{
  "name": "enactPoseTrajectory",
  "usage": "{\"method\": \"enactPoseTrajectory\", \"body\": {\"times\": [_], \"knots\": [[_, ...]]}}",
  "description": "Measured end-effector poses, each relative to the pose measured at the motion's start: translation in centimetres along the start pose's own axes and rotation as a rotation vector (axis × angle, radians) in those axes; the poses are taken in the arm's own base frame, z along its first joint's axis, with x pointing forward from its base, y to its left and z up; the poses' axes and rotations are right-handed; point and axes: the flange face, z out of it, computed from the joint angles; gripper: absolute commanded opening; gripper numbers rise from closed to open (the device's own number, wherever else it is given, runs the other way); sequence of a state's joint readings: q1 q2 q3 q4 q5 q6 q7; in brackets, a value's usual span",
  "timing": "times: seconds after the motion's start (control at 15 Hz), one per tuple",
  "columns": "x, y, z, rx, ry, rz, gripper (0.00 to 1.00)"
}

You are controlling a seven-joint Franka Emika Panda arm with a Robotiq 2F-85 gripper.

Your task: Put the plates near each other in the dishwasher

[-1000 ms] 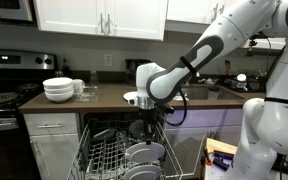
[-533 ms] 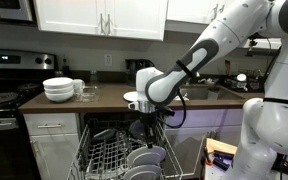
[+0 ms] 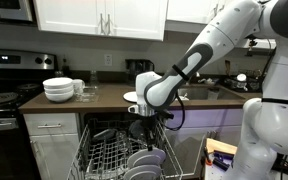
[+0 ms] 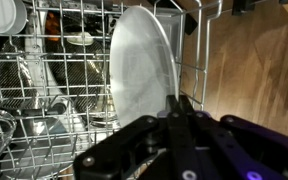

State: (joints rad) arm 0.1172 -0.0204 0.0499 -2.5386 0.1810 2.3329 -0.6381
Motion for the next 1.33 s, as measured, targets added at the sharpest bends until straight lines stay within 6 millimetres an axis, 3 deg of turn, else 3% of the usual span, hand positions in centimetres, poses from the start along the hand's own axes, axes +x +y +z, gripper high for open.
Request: {"method": "enactPoseTrajectory", "body": {"times": [1.33], "knots": [[0.4,3.8,4.8,-0.017,0.039,0.019,0.01]]}}
